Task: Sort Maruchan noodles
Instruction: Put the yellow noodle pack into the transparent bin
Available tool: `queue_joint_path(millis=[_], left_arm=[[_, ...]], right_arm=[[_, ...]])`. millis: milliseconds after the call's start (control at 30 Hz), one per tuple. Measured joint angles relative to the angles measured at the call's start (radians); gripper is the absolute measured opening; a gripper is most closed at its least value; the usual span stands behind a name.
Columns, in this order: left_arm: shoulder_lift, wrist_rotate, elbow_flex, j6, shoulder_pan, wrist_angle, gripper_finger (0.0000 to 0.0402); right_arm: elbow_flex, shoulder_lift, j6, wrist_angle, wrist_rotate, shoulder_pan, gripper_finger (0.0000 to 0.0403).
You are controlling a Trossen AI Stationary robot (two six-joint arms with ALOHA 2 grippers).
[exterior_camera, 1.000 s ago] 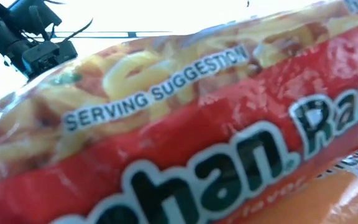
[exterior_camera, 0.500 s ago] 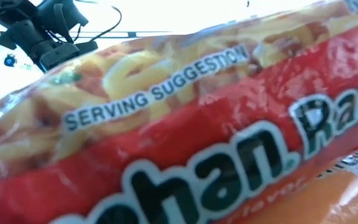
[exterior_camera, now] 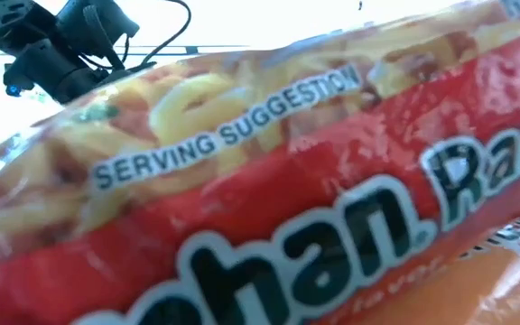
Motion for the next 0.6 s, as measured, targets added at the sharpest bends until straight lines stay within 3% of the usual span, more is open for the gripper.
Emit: queue_joint_path(millis=[133,600], left_arm=[[0.068,-0.060,0.000,-0.037,-0.024,0.097,0.0279],[0.289,-0.081,-0.004,-0.054,-0.057,0.427,0.0278]], right_arm=[[0.000,0.000,0.000,0.000,0.000,0.000,0.0224],[0.000,0.000,0.000,0.000,0.000,0.000,0.0224]])
